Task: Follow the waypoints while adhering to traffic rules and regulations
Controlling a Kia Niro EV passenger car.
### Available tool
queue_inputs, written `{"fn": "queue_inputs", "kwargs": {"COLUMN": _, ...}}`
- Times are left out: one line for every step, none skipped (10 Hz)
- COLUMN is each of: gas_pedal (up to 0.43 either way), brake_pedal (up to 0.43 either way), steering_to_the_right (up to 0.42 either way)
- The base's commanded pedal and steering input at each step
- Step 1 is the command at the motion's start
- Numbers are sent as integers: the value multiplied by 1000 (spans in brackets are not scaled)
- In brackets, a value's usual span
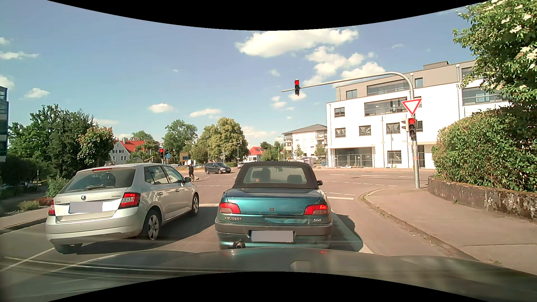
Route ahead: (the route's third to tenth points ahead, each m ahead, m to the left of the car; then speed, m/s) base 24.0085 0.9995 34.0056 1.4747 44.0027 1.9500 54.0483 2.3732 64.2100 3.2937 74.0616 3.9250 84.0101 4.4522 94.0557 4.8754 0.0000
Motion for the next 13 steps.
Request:
{"fn": "queue_inputs", "kwargs": {"gas_pedal": 0, "brake_pedal": 640, "steering_to_the_right": 3}}
{"fn": "queue_inputs", "kwargs": {"gas_pedal": 0, "brake_pedal": 640, "steering_to_the_right": 3}}
{"fn": "queue_inputs", "kwargs": {"gas_pedal": 0, "brake_pedal": 640, "steering_to_the_right": 3}}
{"fn": "queue_inputs", "kwargs": {"gas_pedal": 0, "brake_pedal": 640, "steering_to_the_right": 3}}
{"fn": "queue_inputs", "kwargs": {"gas_pedal": 0, "brake_pedal": 640, "steering_to_the_right": 3}}
{"fn": "queue_inputs", "kwargs": {"gas_pedal": 0, "brake_pedal": 640, "steering_to_the_right": 3}}
{"fn": "queue_inputs", "kwargs": {"gas_pedal": 0, "brake_pedal": 640, "steering_to_the_right": 3}}
{"fn": "queue_inputs", "kwargs": {"gas_pedal": 0, "brake_pedal": 640, "steering_to_the_right": 3}}
{"fn": "queue_inputs", "kwargs": {"gas_pedal": 0, "brake_pedal": 640, "steering_to_the_right": 3}}
{"fn": "queue_inputs", "kwargs": {"gas_pedal": 0, "brake_pedal": 640, "steering_to_the_right": 3}}
{"fn": "queue_inputs", "kwargs": {"gas_pedal": 0, "brake_pedal": 640, "steering_to_the_right": 3}}
{"fn": "queue_inputs", "kwargs": {"gas_pedal": 0, "brake_pedal": 646, "steering_to_the_right": 3}}
{"fn": "queue_inputs", "kwargs": {"gas_pedal": 0, "brake_pedal": 640, "steering_to_the_right": 3}}
